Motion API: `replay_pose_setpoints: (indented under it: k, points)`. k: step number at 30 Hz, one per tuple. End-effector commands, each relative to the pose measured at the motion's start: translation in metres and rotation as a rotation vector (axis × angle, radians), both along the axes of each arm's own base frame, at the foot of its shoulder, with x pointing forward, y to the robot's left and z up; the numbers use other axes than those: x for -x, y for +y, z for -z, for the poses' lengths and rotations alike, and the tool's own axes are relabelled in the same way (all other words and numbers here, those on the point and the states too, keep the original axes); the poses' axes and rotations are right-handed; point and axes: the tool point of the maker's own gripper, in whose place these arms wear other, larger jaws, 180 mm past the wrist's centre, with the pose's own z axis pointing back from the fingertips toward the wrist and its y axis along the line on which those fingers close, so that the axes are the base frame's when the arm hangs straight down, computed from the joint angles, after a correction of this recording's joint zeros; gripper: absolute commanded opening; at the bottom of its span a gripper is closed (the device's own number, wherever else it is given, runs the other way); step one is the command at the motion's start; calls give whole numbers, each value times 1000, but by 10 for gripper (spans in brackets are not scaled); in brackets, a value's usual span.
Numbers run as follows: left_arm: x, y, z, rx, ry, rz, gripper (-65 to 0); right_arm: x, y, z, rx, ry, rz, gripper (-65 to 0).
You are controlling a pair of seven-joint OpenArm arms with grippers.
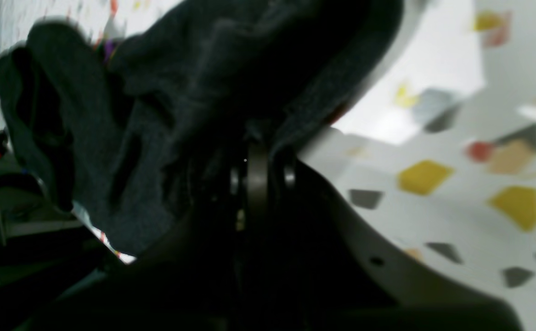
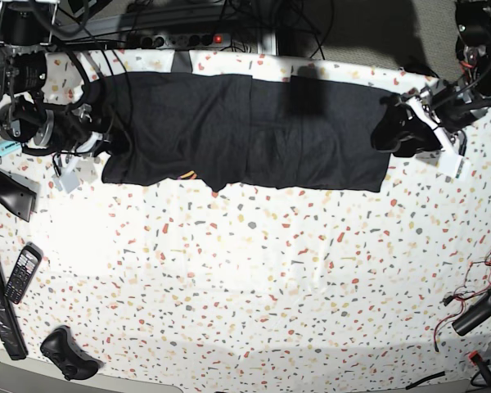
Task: Fold the T-shirt properly
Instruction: 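Grasp the bundle with the right gripper and flip it over toward the left gripper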
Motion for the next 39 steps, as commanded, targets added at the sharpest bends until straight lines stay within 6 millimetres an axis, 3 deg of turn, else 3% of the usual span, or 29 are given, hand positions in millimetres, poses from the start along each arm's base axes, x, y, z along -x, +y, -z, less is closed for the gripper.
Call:
replay_pose_setpoints:
  k: [1, 5, 11, 16, 20, 27, 35, 39]
  points:
    - [-7, 1, -13, 9, -54, 3, -396, 0, -8, -1, 37, 2, -14, -650]
    - [-7, 1, -13, 7, -53, 3, -396, -7, -17, -8, 56, -34, 0, -650]
    - [-4, 11, 1, -92, -22, 0, -396, -17, -56, -38, 149, -87, 7, -650]
    - [-11, 20, 1, -148, -63, -32, -396, -29, -48, -71, 138, -185, -14, -650]
    - [-10, 27, 7, -207, -53, -35, -396, -38, -9, -93, 110, -294, -75, -650]
    - [-7, 30, 12, -227, -39, -34, -396, -45, 94, -135, -68, -490, -138, -650]
    - [-4, 29, 14, -226, -31, -33, -396, -35, 205, -157, -338, -545, -203, -650]
    - [-4, 29, 14, -226, -31, -33, -396, -33, 248, -160, -371, -558, -235, -650]
